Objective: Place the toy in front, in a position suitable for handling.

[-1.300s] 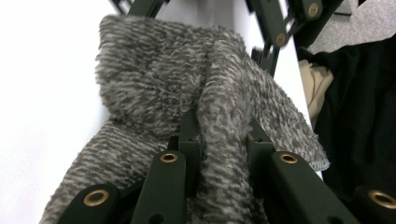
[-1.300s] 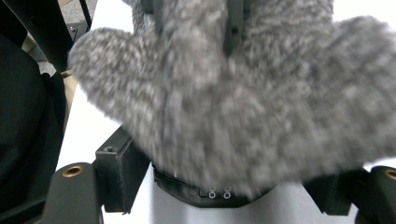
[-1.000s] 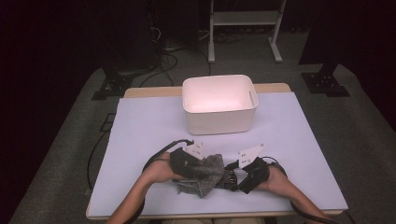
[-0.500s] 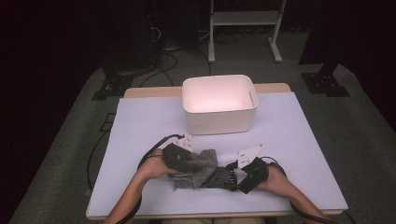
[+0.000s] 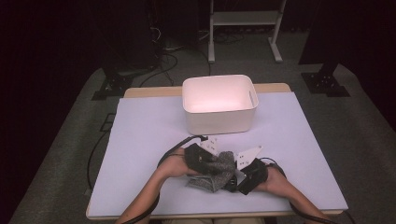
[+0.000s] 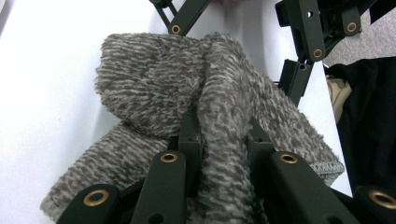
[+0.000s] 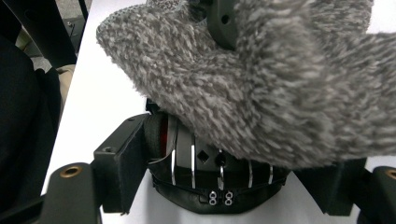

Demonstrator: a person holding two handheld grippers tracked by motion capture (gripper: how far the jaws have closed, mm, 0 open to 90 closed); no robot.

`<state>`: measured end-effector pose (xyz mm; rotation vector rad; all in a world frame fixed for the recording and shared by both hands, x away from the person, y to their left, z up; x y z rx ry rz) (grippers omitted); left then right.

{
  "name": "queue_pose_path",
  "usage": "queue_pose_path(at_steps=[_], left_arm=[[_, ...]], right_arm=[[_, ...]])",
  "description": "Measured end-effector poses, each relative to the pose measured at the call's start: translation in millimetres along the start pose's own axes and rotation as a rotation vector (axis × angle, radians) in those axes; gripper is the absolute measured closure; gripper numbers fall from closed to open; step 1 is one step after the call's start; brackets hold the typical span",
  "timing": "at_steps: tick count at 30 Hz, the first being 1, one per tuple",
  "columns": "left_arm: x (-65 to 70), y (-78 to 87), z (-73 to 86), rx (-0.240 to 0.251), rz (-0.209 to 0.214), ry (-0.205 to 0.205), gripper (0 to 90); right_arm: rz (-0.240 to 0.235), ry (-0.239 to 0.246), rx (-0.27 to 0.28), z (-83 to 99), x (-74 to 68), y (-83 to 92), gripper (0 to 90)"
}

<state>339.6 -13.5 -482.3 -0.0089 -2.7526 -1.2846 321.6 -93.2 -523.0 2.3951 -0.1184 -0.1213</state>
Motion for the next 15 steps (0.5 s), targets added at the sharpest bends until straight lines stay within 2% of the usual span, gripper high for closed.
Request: queue_pose_path(at_steps=[3,7,11,15], left_arm=[[1.1,5.5,6.8,0.001,-0.005,0.011,74.4],[-1.4,19.9,24.1,0.000,-0.030,0.042,74.4],[-6.9,38.5,48.6,0.009,-0.071,0.096,74.4],[-10.9,51.7,64.1,0.029,-0.096,0.142,74.4]], right_arm=[[0.002,0.003,0.000,0.0,0.9,0.1,22.9],[0.009,0.005,0.005,-0.3,2.0,1.2,23.1],[0.014,0.001,-0.002,0.0,2.3,1.2,23.3],[0.017,0.001,-0.010,1.1,2.2,0.1,23.3]])
Point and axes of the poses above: each handheld gripper's, and its own axes: y roughly backward along the jaws, z roughly out of its underside, x roughly to its right, the point moved 10 cm from there along -y, roughly forward along the jaws
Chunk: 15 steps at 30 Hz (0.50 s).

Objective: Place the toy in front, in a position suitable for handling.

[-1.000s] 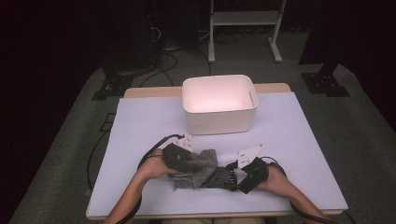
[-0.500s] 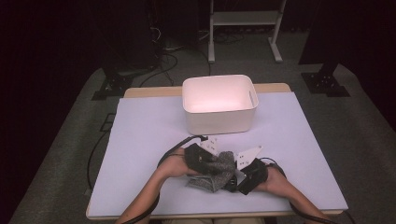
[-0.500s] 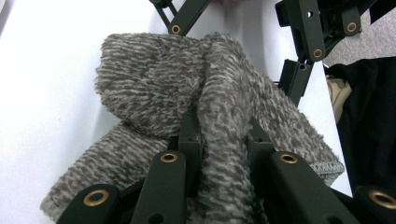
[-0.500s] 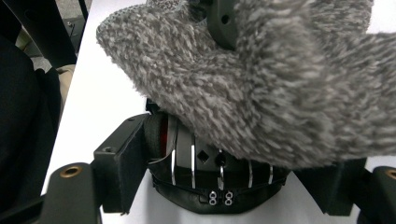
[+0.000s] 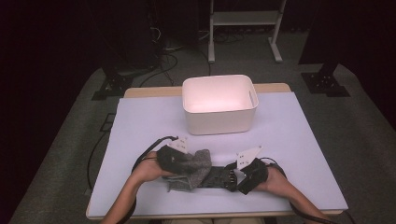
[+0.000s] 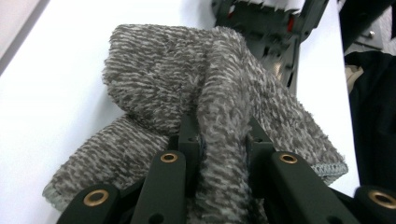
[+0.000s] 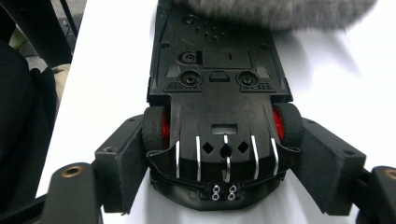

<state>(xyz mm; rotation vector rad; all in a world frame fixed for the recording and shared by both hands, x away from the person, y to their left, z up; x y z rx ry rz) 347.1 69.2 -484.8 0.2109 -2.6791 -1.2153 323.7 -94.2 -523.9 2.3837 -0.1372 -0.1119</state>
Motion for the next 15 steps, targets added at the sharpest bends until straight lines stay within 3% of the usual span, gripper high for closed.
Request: queue_pose_path(at_steps=[6,15], left_arm=[[-2.2,1.6,1.1,0.011,0.002,0.011,74.4],[12.6,-23.7,-35.8,-0.011,0.056,-0.078,74.4]], right_arm=[[-0.002,0.001,-0.004,0.2,-0.1,-0.9,23.2],[-0.006,-0.006,-0.008,0.6,-0.4,-1.5,23.1]])
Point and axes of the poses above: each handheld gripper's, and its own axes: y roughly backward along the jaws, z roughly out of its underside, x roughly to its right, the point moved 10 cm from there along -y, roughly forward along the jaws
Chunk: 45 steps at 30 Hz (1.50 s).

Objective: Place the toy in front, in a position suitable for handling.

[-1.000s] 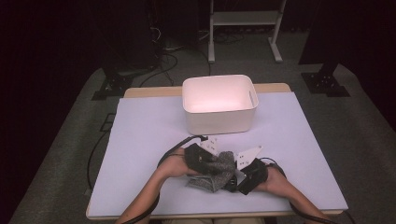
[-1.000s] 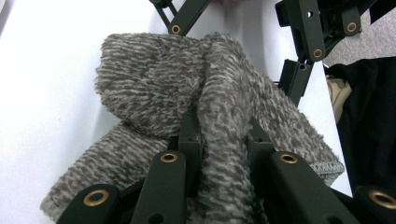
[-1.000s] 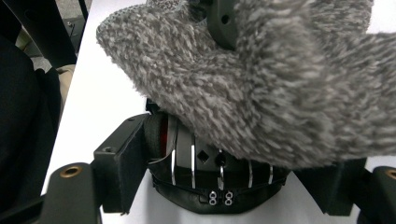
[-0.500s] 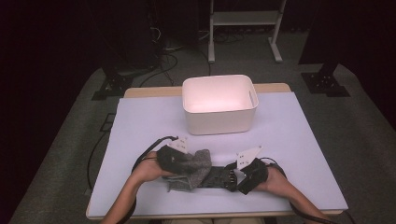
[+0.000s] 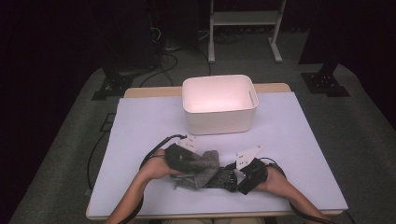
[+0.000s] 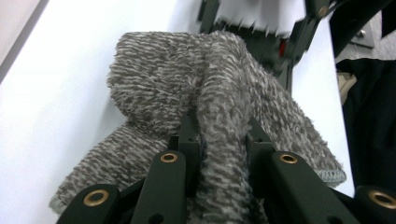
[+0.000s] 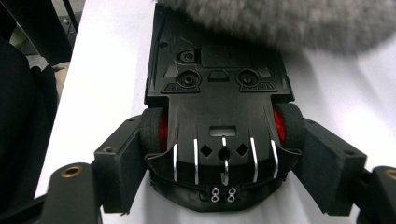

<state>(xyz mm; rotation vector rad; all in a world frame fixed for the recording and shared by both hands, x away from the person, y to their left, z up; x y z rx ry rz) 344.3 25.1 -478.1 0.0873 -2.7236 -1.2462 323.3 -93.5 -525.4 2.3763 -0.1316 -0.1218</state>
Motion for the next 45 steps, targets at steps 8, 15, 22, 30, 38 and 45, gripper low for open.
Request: queue_pose_path(at_steps=[8,15,22,30,38,45], left_arm=[[10.4,-30.7,-31.9,-0.046,0.050,-0.089,74.4],[18.3,-43.4,-44.2,-0.050,0.073,-0.116,74.3],[20.7,-33.8,-32.6,-0.052,0.072,-0.112,74.3],[12.6,-9.2,1.0,-0.037,0.041,-0.032,73.8],[21.4,-17.8,-17.5,-0.054,0.044,-0.080,73.6],[31.9,-46.2,-49.6,-0.093,0.075,-0.154,73.6]], right_arm=[[0.002,-0.001,-0.004,0.0,-0.3,0.0,23.1],[-0.002,-0.008,-0.001,0.1,-1.0,0.3,23.1],[0.003,-0.001,-0.004,0.8,-0.8,0.1,23.2],[-0.018,-0.050,0.012,0.7,1.1,4.2,22.4],[0.019,-0.029,-0.022,7.6,2.0,8.9,24.0],[0.025,-0.022,-0.001,4.6,2.7,11.1,24.4]])
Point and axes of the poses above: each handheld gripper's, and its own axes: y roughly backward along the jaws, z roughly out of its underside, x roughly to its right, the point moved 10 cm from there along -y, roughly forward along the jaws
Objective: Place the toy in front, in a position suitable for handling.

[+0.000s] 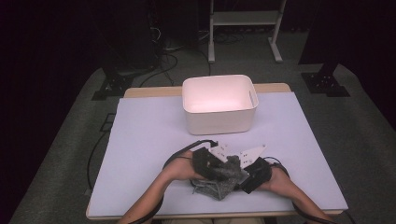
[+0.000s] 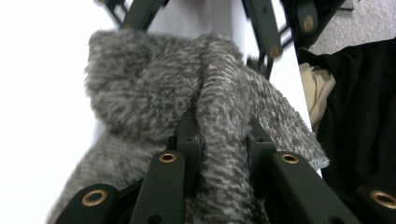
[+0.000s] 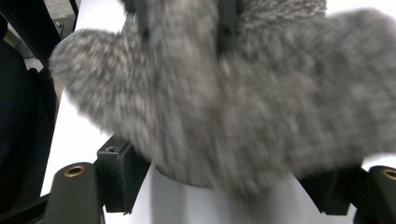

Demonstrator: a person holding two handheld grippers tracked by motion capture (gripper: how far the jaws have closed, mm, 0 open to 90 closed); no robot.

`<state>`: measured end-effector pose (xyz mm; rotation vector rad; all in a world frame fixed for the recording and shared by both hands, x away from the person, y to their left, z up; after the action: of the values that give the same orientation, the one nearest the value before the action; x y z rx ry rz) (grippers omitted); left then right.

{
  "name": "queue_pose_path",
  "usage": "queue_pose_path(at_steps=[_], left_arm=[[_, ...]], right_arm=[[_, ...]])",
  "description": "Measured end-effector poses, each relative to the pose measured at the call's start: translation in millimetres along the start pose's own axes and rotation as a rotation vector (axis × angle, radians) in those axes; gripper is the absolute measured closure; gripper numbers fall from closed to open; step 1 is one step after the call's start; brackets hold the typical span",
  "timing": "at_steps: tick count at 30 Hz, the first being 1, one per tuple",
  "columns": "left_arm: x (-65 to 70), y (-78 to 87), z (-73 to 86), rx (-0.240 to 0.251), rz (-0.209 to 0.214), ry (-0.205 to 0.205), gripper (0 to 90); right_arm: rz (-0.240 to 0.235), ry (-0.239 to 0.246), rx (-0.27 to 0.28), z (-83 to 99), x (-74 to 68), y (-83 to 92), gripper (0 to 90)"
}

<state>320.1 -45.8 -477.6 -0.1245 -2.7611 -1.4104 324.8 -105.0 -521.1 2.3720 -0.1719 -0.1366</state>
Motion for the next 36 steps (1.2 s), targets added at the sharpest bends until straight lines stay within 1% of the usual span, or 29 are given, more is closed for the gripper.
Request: queue_pose_path(at_steps=[2,4,7,9,11,17,21,25,27,29,32,34,36], left_arm=[[-0.2,-5.7,-5.5,-0.010,0.007,-0.003,73.6],[-0.1,-8.4,-6.2,-0.028,0.006,-0.012,73.7],[-1.9,-2.7,-0.5,-0.019,0.007,-0.002,73.8],[-2.6,3.2,7.1,-0.010,-0.001,0.020,73.7],[-4.1,11.3,19.7,-0.007,-0.012,0.045,73.7],[-8.6,39.3,60.2,0.014,-0.066,0.131,73.7],[-8.9,51.8,79.9,0.022,-0.092,0.167,73.4],[-8.9,56.5,90.8,0.027,-0.102,0.192,73.3],[-8.5,55.9,91.3,0.032,-0.101,0.192,73.3],[-8.5,53.9,89.2,0.027,-0.107,0.181,73.3],[-8.1,49.5,82.8,0.018,-0.100,0.163,73.3],[-9.1,46.1,75.7,0.017,-0.095,0.151,73.3],[-10.0,43.8,69.9,0.009,-0.091,0.139,73.3]], right_arm=[[-0.001,-0.005,-0.007,1.5,-0.6,-0.3,24.4],[-0.002,-0.004,-0.012,3.1,-0.8,-1.0,24.4],[-0.003,-0.003,-0.013,3.0,-0.7,-0.9,24.4],[-0.003,-0.002,-0.008,2.6,0.1,-0.9,24.4],[-0.004,0.004,-0.008,2.8,0.4,-1.2,24.4],[-0.008,-0.008,0.000,1.8,0.6,-1.0,24.2],[-0.011,-0.023,0.005,1.0,0.7,-1.1,24.0],[-0.006,-0.022,-0.005,1.4,2.0,-1.2,23.8],[-0.013,-0.041,-0.002,1.0,2.3,-0.6,23.8],[-0.025,-0.064,-0.005,1.5,2.9,0.0,23.8],[-0.049,-0.088,-0.002,-0.3,3.0,2.1,23.8],[-0.060,-0.097,0.000,-2.8,3.8,3.6,23.4],[-0.088,-0.122,0.020,-8.5,3.5,5.7,22.8]])
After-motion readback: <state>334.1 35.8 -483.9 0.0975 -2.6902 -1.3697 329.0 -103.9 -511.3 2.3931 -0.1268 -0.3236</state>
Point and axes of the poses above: each handheld gripper's, and its own axes: y roughly backward along the jaws, z roughly out of its underside, x roughly to its right, the point moved 10 cm from there along -y, roughly forward along the jaws
